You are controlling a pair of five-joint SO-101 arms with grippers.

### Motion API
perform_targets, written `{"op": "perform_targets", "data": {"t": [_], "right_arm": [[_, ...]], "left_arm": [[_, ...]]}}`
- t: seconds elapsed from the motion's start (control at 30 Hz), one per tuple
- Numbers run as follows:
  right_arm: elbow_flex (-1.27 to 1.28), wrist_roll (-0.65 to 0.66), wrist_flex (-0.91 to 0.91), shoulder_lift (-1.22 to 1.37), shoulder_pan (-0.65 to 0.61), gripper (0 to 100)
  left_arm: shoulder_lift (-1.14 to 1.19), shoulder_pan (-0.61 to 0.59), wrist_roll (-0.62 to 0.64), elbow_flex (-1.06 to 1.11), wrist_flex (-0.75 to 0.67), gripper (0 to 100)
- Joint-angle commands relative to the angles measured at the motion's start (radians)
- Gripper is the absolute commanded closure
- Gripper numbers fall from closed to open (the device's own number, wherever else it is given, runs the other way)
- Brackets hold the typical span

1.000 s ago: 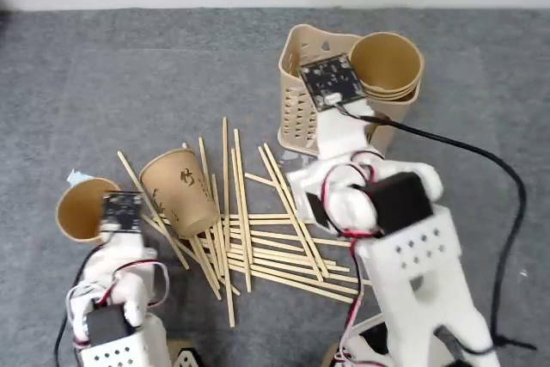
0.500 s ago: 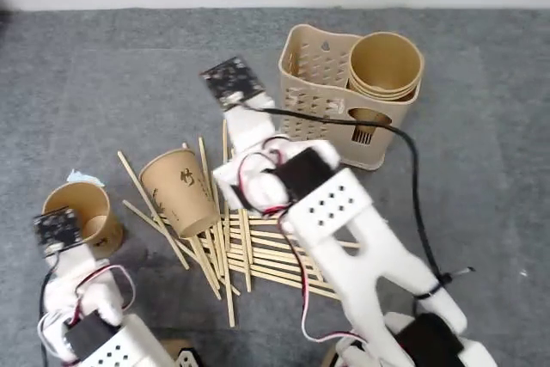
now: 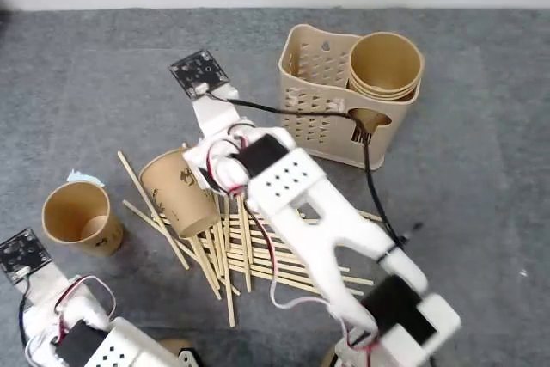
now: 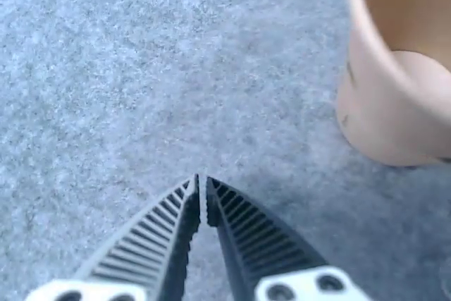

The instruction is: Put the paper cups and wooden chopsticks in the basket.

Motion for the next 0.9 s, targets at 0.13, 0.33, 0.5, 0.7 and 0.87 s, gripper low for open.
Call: {"op": "perform_targets", "data": {"t": [0.13, 0.33, 0.5, 0.7, 0.87], "right_arm": [[-0.288, -0.009, -0.027, 0.208, -0.024, 81.9], [-0.465, -0.011, -0.028, 0.364, -0.045, 81.9], [-0.588, -0.011, -0.028, 0.479, -0.047, 81.9], [-0.672, 0.000, 0.114, 0.564, -0.047, 81.9], [-0.773, 0.000, 0.380, 0.564, -0.041, 81.9]], "left_arm": [[-0.017, -0.005, -0.005, -0.007, -0.014, 98], [-0.017, -0.005, -0.005, -0.007, -0.014, 98], [-0.017, -0.005, -0.005, -0.007, -0.014, 98], [-0.017, -0.005, -0.005, -0.007, -0.014, 98], [-0.017, -0.005, -0.005, -0.007, -0.014, 98]]}}
